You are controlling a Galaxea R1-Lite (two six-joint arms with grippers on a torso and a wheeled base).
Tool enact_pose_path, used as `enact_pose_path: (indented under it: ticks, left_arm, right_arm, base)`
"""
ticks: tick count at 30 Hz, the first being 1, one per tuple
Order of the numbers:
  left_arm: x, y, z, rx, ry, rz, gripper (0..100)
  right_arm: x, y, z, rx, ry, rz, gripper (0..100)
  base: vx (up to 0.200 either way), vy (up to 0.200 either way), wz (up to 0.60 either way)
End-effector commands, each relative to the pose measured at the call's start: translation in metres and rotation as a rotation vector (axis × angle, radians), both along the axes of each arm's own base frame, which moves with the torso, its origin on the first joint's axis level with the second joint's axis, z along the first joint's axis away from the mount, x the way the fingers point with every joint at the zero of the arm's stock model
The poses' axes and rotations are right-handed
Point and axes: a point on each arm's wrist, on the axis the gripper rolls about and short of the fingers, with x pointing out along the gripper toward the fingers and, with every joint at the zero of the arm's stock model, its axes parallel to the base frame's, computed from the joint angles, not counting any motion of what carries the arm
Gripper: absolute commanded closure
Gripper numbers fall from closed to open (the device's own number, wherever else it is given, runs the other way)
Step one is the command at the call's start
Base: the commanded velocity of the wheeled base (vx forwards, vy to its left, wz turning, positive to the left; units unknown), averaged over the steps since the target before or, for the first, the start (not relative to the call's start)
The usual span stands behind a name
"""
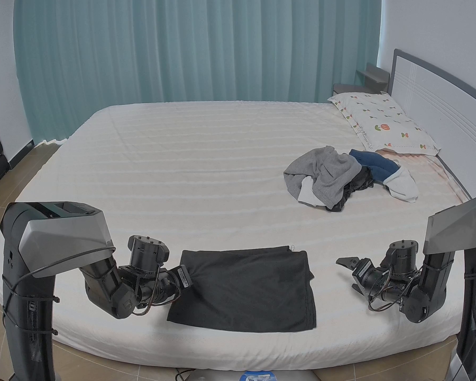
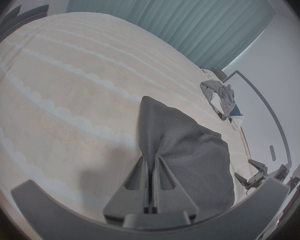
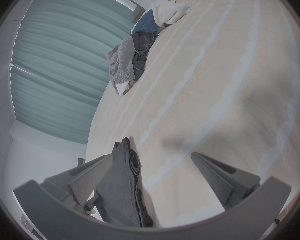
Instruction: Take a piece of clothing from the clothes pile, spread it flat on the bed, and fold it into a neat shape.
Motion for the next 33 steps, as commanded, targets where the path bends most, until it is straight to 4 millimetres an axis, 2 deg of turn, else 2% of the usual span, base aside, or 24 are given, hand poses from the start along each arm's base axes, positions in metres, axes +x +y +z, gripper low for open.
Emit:
enact_pose_path:
  ticks: [1,10,18,33]
  left_arm:
    - [0.0,0.0,-0.001,0.001,0.003,0.001,100]
    - [-0.002,0.0,-0.002,0.004,0.015,-0.002,100]
    - [-0.003,-0.001,-0.001,0.004,0.018,-0.003,100]
    - [-0.006,-0.001,-0.003,0.02,0.035,0.005,100]
  right_arm:
    - [0.0,0.001,0.0,0.0,0.001,0.002,0]
    - [0.002,0.002,0.002,0.003,-0.014,0.004,0]
    - [-0.002,0.022,0.001,0.0,-0.011,0.064,0]
    - [-0.002,0.024,0.0,0.0,-0.017,0.069,0]
  base:
    - [0.0,0.2,0.0]
    - [0.0,0.2,0.0]
    - [0.0,0.2,0.0]
    - [0.0,0.2,0.0]
